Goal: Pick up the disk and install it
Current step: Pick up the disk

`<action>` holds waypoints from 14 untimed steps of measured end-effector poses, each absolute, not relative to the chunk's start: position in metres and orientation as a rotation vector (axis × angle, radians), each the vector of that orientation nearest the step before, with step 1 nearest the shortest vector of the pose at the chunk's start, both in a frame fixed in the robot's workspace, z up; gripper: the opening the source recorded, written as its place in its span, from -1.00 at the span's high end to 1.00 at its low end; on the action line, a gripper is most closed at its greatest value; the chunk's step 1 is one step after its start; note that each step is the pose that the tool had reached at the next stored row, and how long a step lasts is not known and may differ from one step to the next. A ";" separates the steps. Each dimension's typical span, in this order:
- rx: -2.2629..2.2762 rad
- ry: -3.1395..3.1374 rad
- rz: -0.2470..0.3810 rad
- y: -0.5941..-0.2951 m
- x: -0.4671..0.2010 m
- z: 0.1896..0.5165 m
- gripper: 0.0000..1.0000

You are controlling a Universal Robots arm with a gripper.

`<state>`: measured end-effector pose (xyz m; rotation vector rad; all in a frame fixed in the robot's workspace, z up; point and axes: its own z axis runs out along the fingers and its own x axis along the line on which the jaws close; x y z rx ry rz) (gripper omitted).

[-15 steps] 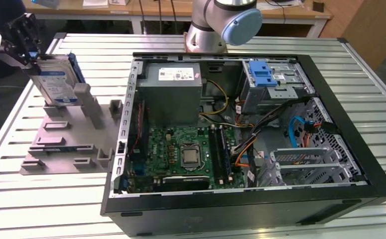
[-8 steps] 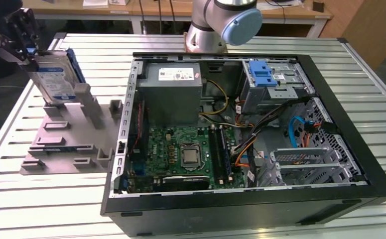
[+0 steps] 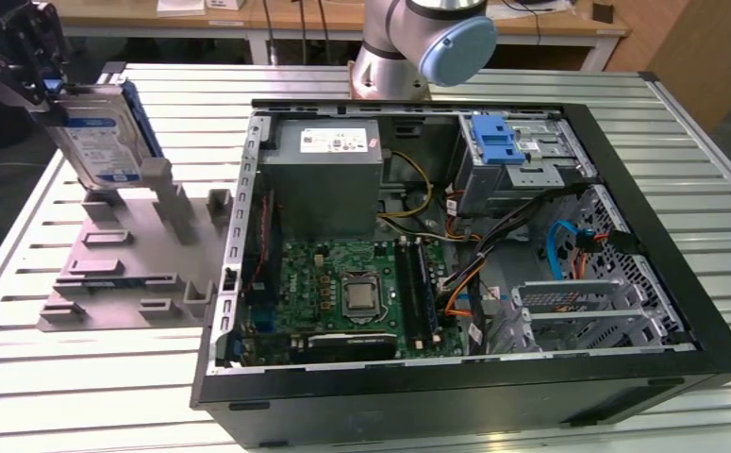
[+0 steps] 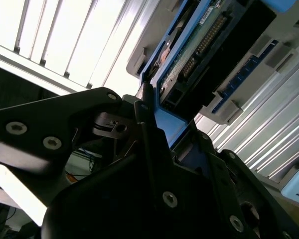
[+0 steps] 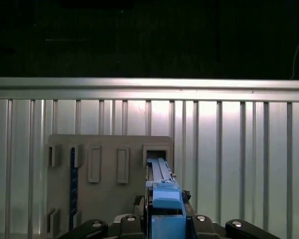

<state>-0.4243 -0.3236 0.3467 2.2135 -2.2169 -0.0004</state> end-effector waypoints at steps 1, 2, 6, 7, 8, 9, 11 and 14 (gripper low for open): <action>2.214 -2.217 0.000 -0.324 -0.424 0.348 0.27; 2.214 -2.218 0.001 -0.324 -0.424 0.350 0.27; 2.216 -2.219 0.004 -0.324 -0.424 0.357 0.27; 2.216 -2.220 0.005 -0.324 -0.424 0.359 0.27; 2.216 -2.220 0.006 -0.324 -0.424 0.361 0.27; 2.217 -2.220 0.007 -0.324 -0.424 0.363 0.27; 2.218 -2.221 0.009 -0.324 -0.424 0.366 0.27; 2.219 -2.222 0.011 -0.324 -0.424 0.372 0.27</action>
